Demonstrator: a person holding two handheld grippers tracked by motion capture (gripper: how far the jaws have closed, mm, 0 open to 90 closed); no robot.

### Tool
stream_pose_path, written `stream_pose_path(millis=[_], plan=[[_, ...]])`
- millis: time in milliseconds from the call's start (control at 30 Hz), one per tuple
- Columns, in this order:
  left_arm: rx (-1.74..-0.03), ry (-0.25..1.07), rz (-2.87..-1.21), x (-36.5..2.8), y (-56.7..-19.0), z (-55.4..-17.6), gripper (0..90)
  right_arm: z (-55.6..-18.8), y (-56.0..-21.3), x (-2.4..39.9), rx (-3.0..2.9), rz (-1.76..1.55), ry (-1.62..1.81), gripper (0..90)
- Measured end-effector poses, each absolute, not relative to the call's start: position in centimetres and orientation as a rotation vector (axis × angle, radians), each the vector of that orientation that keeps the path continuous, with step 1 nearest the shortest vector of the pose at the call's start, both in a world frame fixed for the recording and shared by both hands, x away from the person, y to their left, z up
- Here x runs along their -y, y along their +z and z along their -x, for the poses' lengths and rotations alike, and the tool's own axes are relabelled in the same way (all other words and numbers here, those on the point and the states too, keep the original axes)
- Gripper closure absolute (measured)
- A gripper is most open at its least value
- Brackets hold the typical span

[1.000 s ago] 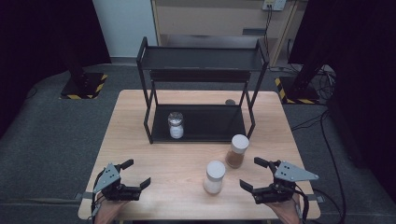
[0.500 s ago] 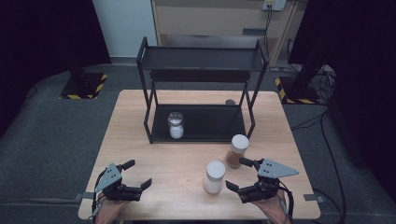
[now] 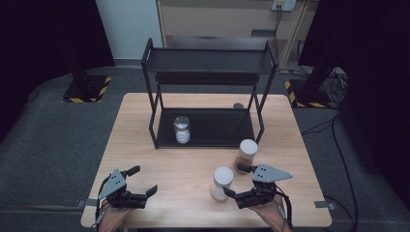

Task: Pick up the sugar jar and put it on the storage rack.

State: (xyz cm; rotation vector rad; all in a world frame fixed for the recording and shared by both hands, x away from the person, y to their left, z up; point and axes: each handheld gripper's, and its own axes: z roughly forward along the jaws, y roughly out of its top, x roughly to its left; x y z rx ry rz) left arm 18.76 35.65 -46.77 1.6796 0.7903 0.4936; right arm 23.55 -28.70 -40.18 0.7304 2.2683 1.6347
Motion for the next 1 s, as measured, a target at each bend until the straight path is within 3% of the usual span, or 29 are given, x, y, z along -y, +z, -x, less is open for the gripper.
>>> stream_pose_path(millis=[400,833,1000], plan=[[-0.789,0.494,-1.680,-35.7,-46.8,-18.8,0.1,-24.5,-40.7,26.9,-2.318,-0.708,1.584,14.4],[-0.787,0.494,-1.681,-35.7,-46.8,-18.8,0.2,-24.8,-41.1,26.1,-2.314,-0.709,1.558,32.2],[-0.785,0.494,-1.684,-35.6,-46.8,-18.8,0.2,-24.6,-41.0,25.9,-2.309,-0.700,1.549,33.8]])
